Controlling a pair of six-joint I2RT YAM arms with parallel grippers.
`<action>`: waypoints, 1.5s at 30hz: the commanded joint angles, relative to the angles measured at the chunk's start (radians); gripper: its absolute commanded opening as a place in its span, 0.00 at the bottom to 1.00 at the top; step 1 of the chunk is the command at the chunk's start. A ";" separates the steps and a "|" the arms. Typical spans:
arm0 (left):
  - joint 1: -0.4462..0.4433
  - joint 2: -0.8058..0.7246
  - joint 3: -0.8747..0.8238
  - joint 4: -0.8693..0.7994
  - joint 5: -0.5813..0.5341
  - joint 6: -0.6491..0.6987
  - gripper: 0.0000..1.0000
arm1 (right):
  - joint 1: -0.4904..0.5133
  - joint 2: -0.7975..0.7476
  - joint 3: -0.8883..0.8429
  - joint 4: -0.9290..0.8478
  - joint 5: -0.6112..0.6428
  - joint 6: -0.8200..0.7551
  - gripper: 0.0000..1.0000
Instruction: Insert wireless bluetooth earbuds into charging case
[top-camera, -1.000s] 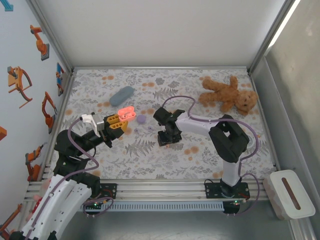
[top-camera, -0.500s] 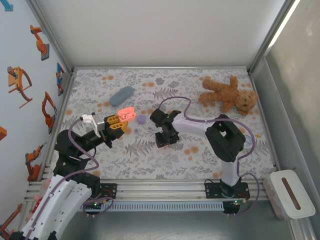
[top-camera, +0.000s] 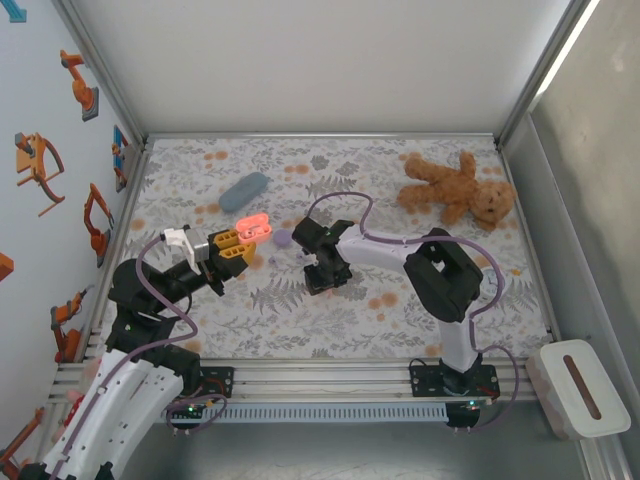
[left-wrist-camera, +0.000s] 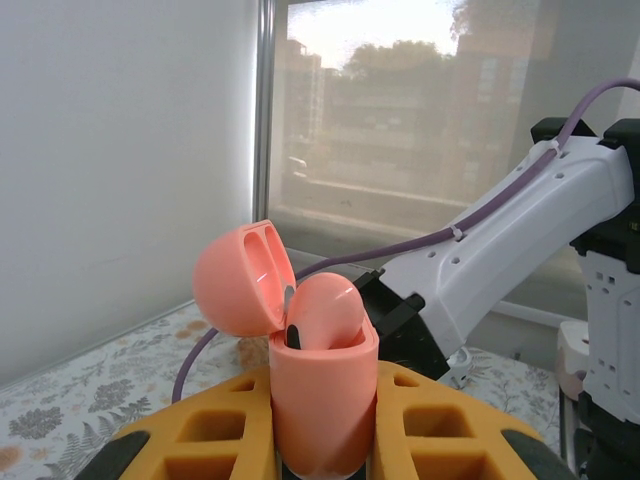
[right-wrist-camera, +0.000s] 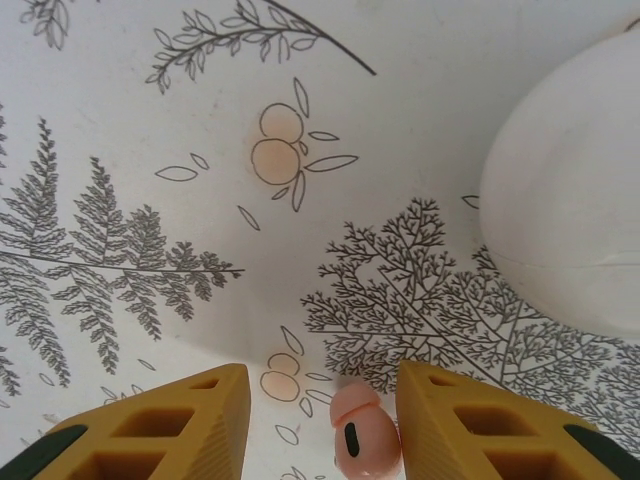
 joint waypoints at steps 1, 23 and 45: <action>-0.005 0.000 0.033 0.009 -0.005 0.023 0.00 | 0.004 0.000 0.028 -0.066 0.060 -0.025 0.42; -0.005 -0.010 0.033 -0.011 -0.004 0.020 0.00 | -0.001 0.008 -0.027 -0.062 0.092 0.000 0.36; -0.005 0.007 0.046 -0.010 -0.005 0.020 0.00 | 0.000 -0.080 -0.056 -0.087 0.109 -0.003 0.36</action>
